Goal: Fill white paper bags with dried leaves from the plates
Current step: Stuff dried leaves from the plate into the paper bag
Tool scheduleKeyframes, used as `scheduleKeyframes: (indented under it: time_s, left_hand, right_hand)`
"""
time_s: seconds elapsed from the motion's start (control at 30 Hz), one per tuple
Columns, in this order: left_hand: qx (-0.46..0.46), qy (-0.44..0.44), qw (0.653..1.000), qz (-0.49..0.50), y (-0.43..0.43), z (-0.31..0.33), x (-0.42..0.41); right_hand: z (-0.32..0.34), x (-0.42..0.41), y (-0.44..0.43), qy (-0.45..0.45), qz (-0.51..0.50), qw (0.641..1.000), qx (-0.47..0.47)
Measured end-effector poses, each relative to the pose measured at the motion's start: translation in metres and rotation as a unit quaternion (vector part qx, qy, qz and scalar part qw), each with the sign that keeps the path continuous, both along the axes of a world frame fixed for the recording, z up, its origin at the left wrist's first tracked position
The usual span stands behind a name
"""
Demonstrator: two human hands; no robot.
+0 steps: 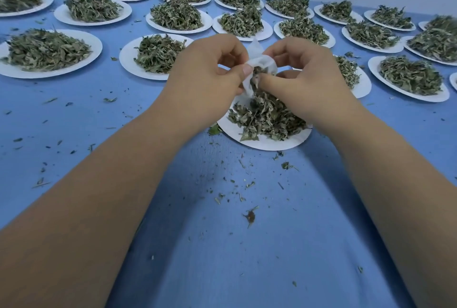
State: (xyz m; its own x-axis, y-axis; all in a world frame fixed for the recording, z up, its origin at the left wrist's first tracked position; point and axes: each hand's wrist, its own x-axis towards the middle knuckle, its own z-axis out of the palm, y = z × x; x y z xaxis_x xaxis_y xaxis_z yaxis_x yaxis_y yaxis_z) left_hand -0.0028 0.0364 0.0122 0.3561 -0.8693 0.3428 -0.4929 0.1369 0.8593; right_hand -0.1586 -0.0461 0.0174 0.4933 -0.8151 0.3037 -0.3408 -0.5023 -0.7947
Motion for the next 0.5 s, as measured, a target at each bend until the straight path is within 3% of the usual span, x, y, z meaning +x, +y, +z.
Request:
scheduleKeyframes:
  time_s: [0.2,0.33,0.5]
  left_hand:
    - [-0.005,-0.02,0.997,-0.078,0.005,0.002,-0.01]
    - [-0.016,-0.052,0.999,0.0,0.0,0.002,-0.006]
    - [-0.051,-0.101,0.988,0.1,-0.001,0.0,0.003]
  right_hand:
    - [-0.004,0.013,-0.006,0.042,-0.096,0.99,-0.097]
    - [-0.005,0.015,-0.006,0.041,-0.109,0.988,-0.1]
    - [0.003,0.005,-0.001,0.025,-0.005,0.999,-0.025]
